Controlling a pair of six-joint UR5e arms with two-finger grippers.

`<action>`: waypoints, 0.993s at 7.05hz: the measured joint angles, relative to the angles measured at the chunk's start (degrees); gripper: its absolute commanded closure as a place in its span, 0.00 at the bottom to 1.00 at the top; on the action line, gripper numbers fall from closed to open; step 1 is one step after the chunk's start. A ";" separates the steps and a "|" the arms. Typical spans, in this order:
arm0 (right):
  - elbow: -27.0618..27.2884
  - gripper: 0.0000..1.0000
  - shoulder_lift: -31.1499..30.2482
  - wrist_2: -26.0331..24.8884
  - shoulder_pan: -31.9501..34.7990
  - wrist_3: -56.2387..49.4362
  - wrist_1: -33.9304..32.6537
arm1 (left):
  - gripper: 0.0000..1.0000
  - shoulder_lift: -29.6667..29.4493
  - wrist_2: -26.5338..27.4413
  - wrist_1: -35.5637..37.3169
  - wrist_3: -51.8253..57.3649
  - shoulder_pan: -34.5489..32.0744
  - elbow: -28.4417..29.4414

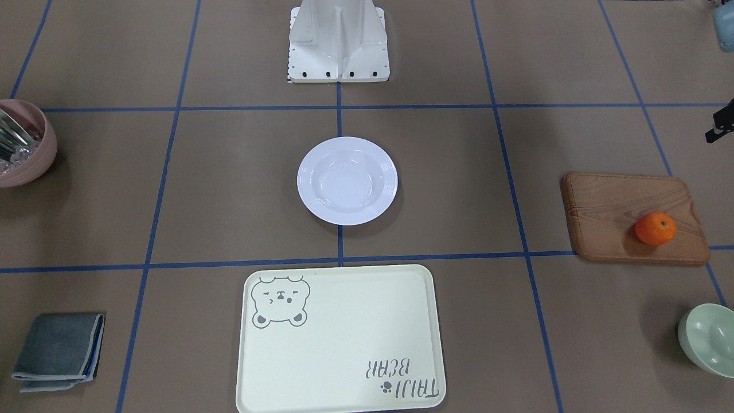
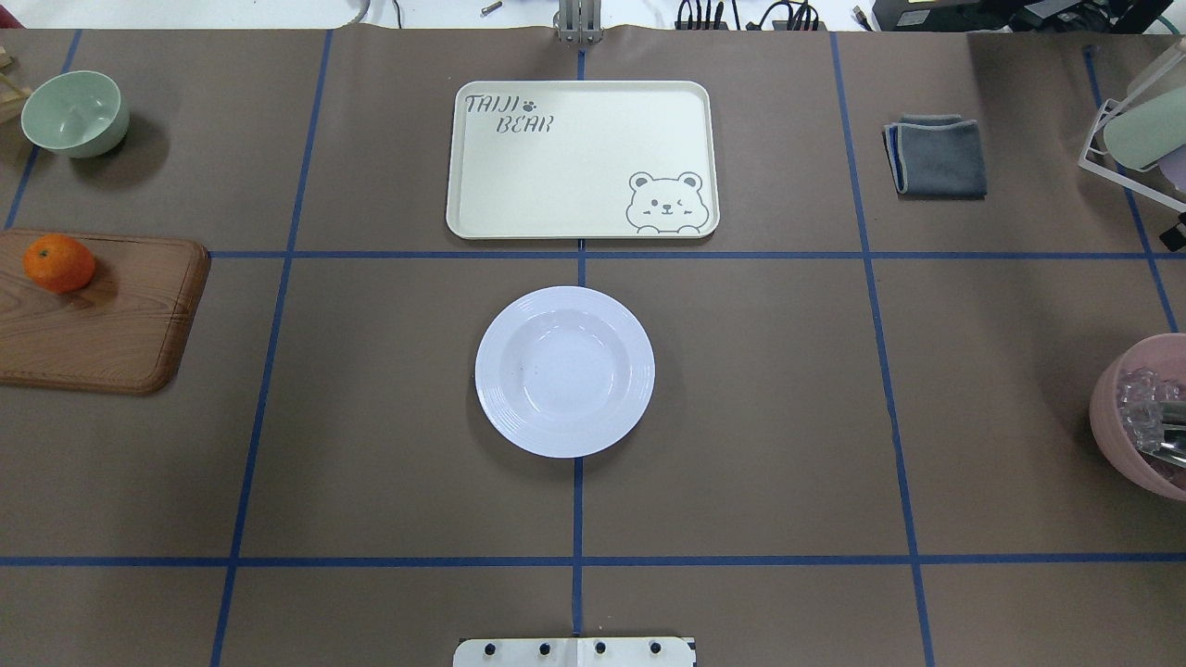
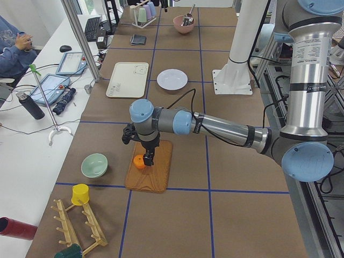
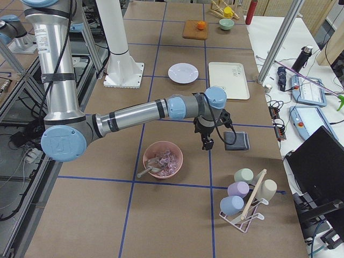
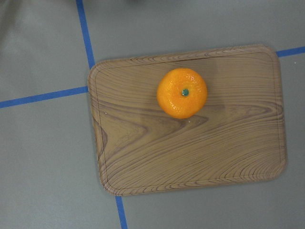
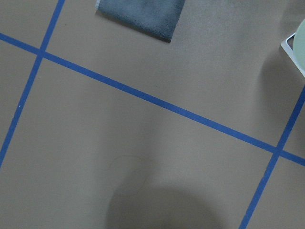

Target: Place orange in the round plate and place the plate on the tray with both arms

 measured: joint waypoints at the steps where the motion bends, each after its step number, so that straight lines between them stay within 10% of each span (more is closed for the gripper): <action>1: -0.02 0.00 0.11 -0.05 -0.02 0.10 0.03 | 0.02 0.03 -0.03 -0.05 0.01 -0.03 0.31; 7: -3.88 0.00 -2.82 -2.04 -0.05 2.00 14.44 | 0.02 -0.40 0.17 -0.37 -0.04 -0.39 -5.45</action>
